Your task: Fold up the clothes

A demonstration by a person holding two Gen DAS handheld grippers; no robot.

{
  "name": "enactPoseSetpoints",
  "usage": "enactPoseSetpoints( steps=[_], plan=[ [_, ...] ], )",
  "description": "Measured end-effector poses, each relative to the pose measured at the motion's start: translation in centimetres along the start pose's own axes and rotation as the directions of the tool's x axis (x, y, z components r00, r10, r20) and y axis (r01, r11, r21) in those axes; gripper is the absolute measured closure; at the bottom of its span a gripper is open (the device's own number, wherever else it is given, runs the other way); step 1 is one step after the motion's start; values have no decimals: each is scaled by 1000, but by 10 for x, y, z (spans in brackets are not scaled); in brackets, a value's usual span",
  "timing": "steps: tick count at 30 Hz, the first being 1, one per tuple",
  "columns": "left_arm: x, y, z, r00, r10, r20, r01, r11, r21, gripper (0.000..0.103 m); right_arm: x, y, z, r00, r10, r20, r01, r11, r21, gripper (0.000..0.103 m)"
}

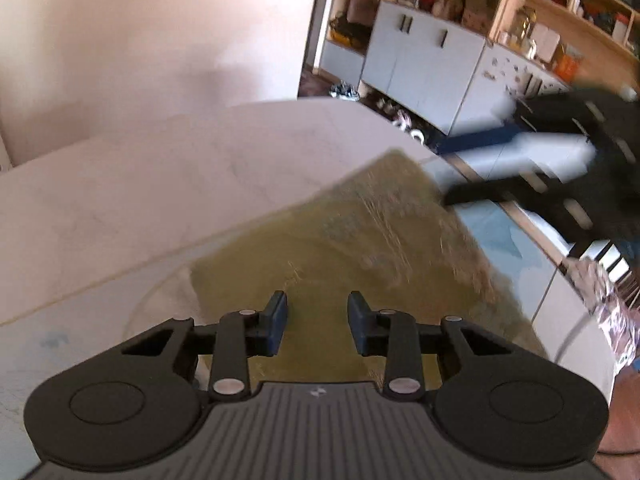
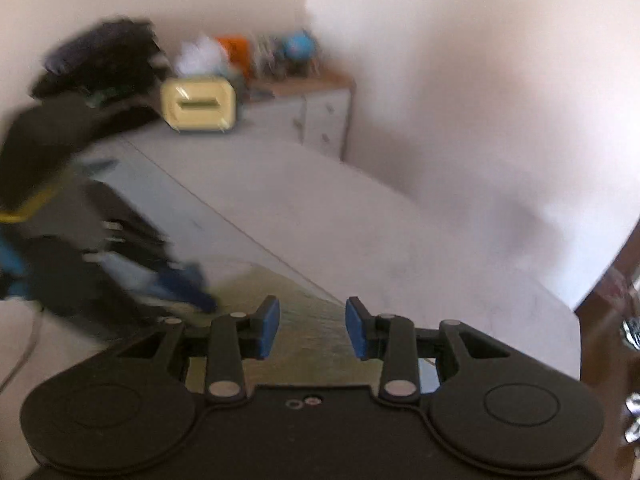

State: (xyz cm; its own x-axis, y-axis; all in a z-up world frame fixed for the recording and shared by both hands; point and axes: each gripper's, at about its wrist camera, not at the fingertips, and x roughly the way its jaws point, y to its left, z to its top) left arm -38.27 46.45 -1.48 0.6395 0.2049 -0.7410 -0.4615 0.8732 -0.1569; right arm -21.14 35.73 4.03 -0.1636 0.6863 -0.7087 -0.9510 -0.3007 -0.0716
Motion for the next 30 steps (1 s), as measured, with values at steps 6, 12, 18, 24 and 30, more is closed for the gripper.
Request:
enactPoseSetpoints(
  steps=[6,12,18,24,30],
  plan=[
    [15,0,-5,999,-6,-36,5,1000,-30,71,67,-17,-20,983,22,-184,-17,999,30,0],
    [34,-6,0,998,-5,-59,4,1000,-24,71,49,-17,-20,987,17,-161,-15,1000,14,0],
    [12,-8,-8,999,-16,-43,16,1000,-4,71,-13,13,-27,990,106,-96,-110,993,-39,0],
    [17,-5,-12,999,-18,-45,18,1000,-1,71,-17,41,-56,972,136,-192,-152,985,-75,0],
    [19,-8,-12,998,-23,-55,23,1000,13,71,4,36,-74,964,121,-237,-123,992,7,0]
  ],
)
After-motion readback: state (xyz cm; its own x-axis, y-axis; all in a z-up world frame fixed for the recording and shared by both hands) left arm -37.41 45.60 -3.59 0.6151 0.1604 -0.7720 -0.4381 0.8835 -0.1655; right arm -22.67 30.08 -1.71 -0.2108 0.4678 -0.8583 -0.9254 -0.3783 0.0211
